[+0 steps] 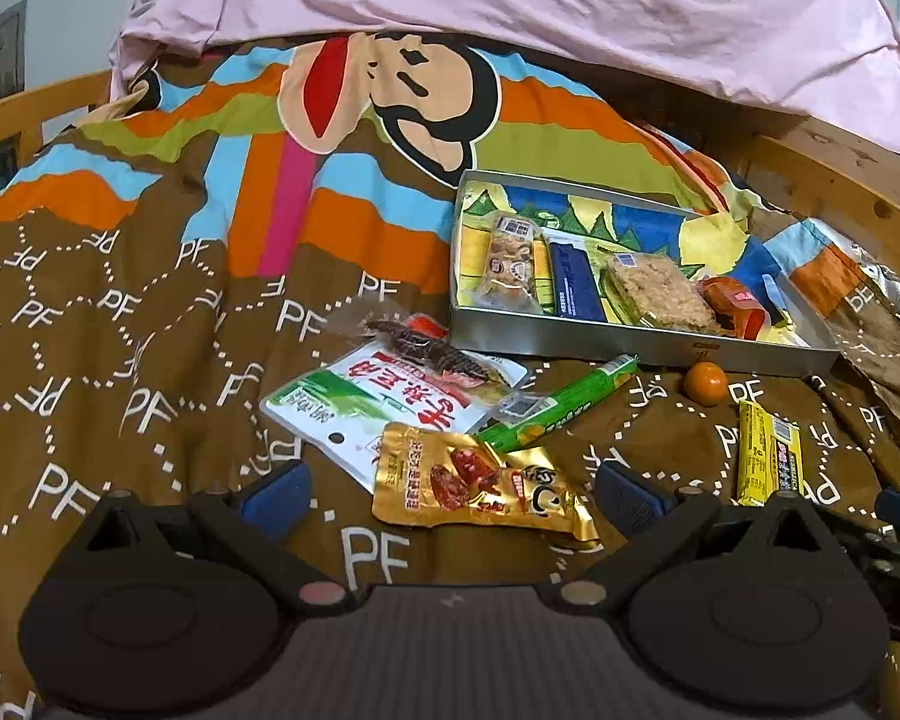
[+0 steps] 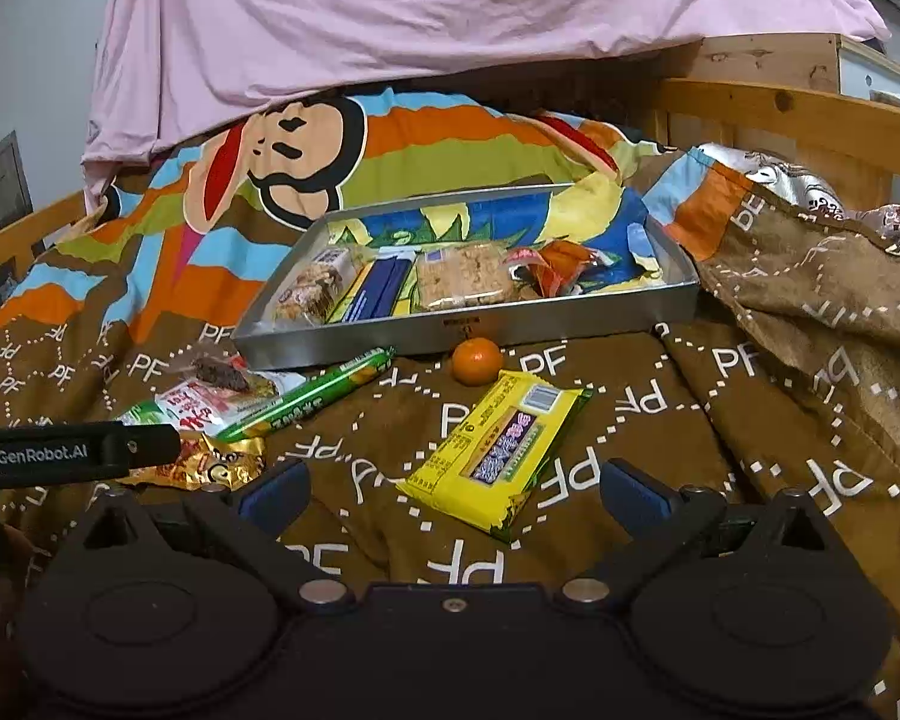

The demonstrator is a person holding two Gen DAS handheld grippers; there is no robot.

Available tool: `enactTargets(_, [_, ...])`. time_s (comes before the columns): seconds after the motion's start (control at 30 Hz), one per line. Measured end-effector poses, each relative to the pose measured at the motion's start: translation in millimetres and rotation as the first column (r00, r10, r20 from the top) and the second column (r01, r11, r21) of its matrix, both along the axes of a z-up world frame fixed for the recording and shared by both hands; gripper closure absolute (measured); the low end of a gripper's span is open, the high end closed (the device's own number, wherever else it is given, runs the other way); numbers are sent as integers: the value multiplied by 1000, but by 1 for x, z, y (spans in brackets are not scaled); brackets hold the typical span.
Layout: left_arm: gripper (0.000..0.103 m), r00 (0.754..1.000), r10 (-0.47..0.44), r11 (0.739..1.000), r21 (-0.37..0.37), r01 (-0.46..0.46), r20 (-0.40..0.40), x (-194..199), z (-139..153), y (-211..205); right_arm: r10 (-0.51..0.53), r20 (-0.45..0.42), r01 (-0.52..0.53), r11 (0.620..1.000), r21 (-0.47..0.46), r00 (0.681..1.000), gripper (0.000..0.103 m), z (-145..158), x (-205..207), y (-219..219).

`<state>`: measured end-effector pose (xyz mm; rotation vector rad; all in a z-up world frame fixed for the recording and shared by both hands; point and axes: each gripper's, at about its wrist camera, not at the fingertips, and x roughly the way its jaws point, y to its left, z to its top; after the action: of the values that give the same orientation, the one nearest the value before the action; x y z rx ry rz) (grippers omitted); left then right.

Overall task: Organize snacks
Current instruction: 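Move the left tool toward the green tube snack while the right tool approaches the yellow bar packet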

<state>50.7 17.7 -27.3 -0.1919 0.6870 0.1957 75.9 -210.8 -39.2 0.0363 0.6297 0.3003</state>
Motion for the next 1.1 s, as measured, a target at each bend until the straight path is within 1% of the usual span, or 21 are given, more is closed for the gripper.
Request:
enactTargets(0.73, [1,997,69,997,37,-69,16,-7,0,12,69,1,-69,997,-24,998,1,-9,-5,18])
enactTargets(0.97, [1,996,92,994,59,-92,4,-6,-2,19,75,13,-75,997,3,997,1,-8,-5,21])
enactTargets(1.1, [1,995,103,992,70,-102,-3,-6,-4,22,99,36,-100,995,17,994,1,-8,-9,26])
